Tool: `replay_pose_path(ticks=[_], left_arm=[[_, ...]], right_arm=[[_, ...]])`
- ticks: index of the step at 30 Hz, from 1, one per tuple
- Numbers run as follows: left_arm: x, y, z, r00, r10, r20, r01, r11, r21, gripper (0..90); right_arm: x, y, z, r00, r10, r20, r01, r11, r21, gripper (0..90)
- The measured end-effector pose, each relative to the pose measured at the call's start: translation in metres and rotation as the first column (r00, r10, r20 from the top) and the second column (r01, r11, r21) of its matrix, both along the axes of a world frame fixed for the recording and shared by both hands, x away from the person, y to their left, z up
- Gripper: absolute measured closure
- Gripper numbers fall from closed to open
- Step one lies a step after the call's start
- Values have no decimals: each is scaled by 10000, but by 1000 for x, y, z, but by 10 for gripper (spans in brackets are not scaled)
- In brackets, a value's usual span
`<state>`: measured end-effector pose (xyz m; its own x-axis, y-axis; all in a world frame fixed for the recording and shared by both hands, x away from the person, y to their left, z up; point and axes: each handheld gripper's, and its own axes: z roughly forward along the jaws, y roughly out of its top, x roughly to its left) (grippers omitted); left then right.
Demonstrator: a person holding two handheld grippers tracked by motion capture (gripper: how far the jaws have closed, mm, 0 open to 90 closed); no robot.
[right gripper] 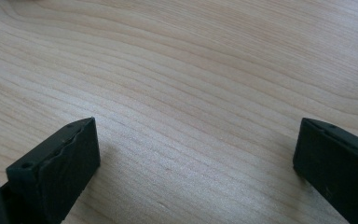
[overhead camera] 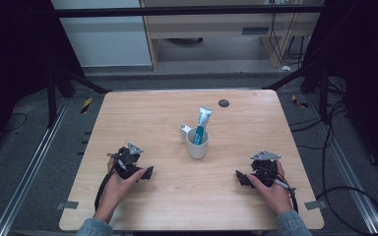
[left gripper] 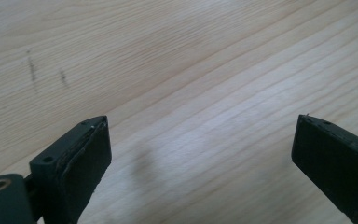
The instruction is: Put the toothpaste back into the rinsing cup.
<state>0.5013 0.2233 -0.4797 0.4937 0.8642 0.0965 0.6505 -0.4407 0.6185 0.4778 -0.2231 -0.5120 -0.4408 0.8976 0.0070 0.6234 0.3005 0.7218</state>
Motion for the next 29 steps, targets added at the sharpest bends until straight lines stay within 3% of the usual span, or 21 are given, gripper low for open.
replay_pose_path(ticks=[3,10,16,17,18,20,29], left_arm=[[5,10,-3,9998,186,28,-186,9997,142,42],[16,25,-13,9987,481,145,-482,9988,26,42],[25,31,-21,9972,715,220,-699,9955,-644,11],[29,34,-25,9968,733,306,-697,9921,-1044,0],[29,35,-26,9960,755,486,-696,9911,-1138,0],[30,36,-28,9950,722,688,-631,9900,-1259,0],[34,37,-28,9940,865,663,-776,9888,-1272,0]], right_arm=[[0,0,0,10000,-3,-1,3,10000,5,7],[0,0,0,10000,-1,-5,1,10000,2,7],[0,0,0,10000,0,-2,0,10000,0,7],[0,0,0,10000,2,-2,-2,10000,0,7],[0,0,0,10000,0,-2,0,10000,-2,7],[0,0,0,10000,1,-3,-1,10000,2,6],[0,0,0,10000,-25,-8,25,10000,14,6]])
